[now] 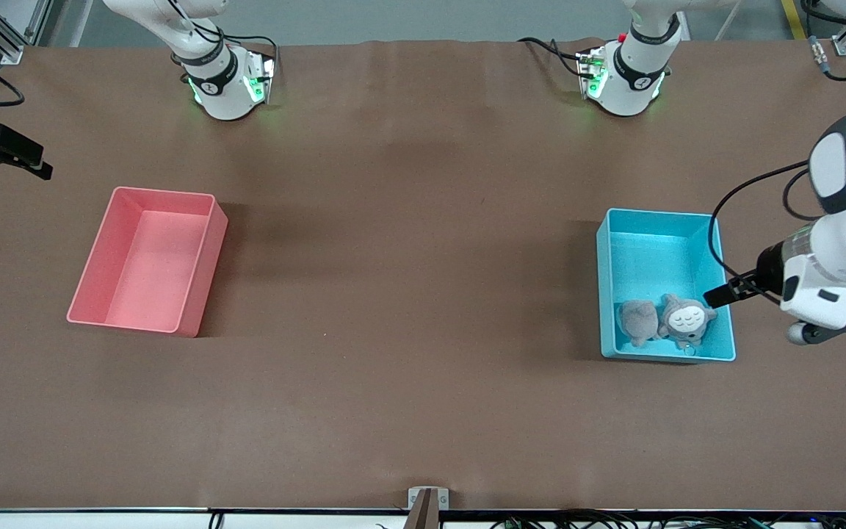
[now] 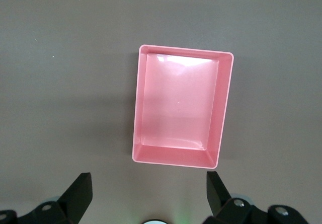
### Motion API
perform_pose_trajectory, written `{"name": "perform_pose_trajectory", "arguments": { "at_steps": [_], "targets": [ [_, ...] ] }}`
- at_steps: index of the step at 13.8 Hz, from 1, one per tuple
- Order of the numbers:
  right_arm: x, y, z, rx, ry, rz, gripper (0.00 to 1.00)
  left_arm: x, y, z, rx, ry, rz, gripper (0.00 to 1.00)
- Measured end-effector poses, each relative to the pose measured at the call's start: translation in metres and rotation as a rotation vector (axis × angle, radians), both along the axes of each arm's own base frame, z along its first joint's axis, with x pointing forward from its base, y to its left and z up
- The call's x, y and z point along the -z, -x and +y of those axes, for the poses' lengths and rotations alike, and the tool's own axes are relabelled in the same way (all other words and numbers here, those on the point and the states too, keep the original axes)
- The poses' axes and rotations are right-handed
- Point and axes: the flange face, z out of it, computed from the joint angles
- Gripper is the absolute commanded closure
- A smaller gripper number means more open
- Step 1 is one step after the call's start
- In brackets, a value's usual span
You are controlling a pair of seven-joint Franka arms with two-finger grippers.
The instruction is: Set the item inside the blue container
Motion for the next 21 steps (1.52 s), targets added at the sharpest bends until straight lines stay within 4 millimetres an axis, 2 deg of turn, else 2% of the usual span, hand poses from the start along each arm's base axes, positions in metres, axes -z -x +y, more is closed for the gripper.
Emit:
{"name": "perform_pose_trajectory", "arguments": {
  "at_steps": [3, 5, 8, 11, 17, 21],
  "targets": [
    [-0.001, -0.001, 0.0, -0.015, -0.001, -0.006, 0.0, -0.028, 0.005, -0.003, 0.013, 0.0, 0.021, 0.0],
    [-0.002, -0.001, 0.0, -0.04, -0.002, -0.014, 0.0, -0.056, 0.01, -0.004, 0.041, 0.002, -0.021, 0.0],
    [-0.003, -0.001, 0.0, -0.044, -0.002, -0.015, 0.0, -0.108, 0.031, -0.004, 0.15, -0.002, -0.093, 0.0],
    [-0.002, 0.0, 0.0, -0.044, -0.003, -0.008, 0.0, -0.139, 0.058, -0.002, 0.262, -0.009, -0.075, 0.0],
    [-0.001, 0.002, 0.0, -0.044, -0.004, 0.01, 0.0, -0.166, 0.098, -0.005, 0.335, -0.015, -0.033, 0.0],
    [-0.005, 0.01, 0.0, -0.043, -0.009, 0.052, 0.0, -0.161, 0.125, -0.023, 0.371, -0.025, -0.01, 0.0]
  ]
}}
